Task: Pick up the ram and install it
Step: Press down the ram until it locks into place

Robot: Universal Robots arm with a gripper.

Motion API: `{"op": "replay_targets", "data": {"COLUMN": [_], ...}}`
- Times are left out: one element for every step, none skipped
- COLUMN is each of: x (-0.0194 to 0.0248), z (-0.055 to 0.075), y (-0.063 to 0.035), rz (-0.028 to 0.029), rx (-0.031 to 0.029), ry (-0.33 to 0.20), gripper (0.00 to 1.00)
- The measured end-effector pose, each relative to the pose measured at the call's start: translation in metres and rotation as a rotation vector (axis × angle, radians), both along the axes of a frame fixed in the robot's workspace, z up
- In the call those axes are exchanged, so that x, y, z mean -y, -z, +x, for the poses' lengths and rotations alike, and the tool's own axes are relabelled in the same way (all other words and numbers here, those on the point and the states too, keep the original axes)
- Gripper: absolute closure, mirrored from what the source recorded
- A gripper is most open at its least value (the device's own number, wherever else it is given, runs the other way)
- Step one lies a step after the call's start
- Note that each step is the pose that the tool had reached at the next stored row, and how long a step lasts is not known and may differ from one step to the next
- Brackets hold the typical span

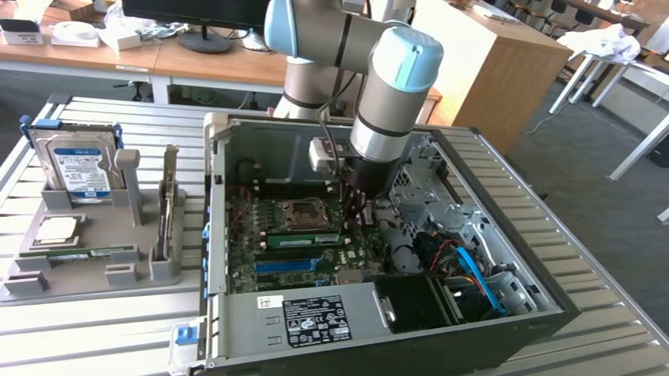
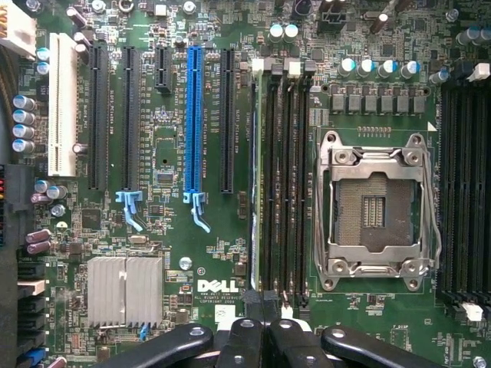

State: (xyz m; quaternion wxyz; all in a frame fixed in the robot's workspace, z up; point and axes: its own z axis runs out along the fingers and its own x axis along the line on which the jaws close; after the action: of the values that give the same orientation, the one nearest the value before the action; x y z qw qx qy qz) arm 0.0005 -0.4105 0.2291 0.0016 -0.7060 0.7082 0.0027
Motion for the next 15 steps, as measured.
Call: {"op": "replay_targets", "data": {"x": [0.0000, 0.0000, -0.0001, -0.0001, -0.0001, -0.0001, -0.0001, 0.0000, -0.0001, 0.0000, 0.0000, 0.0000, -0.0002, -0.0018, -0.0025], "z": [0.0000, 0.0000, 0.0000, 0.0000, 0.0000, 0.0000, 0.0000, 0.0000, 0.0000, 0.0000, 0.0000, 0.0000, 0.0000, -0.0001, 0.0000], "y": [0.0000, 0.0000, 0.0000, 0.0000, 0.0002, 0.0007, 0.0010, 0.0014, 0.0018, 0.0019, 0.0019, 0.0019, 0.0020, 0.0020, 0.0020], "rz": [-0.0001, -0.0002, -0.0001, 0.0000, -0.0001, 0.0001, 0.0000, -0.0001, 0.0000, -0.0002, -0.0002, -0.0002, 0.0000, 0.0000, -0.0001], "rx": [0.0000, -0.0001, -0.0001, 0.0000, -0.0001, 0.0001, 0.0000, 0.0002, 0.0003, 0.0003, 0.0003, 0.0004, 0.0004, 0.0004, 0.0004], "ry": [0.000, 0.000, 0.000, 0.000, 0.000, 0.000, 0.000, 0.000, 0.000, 0.000, 0.000, 0.000, 0.000, 0.000, 0.000], "gripper": [0.90, 0.90, 0.90, 0.90, 0.90, 0.90, 0.90, 0.90, 0.90, 0.90, 0.90, 0.90, 0.90, 0.90, 0.90]}}
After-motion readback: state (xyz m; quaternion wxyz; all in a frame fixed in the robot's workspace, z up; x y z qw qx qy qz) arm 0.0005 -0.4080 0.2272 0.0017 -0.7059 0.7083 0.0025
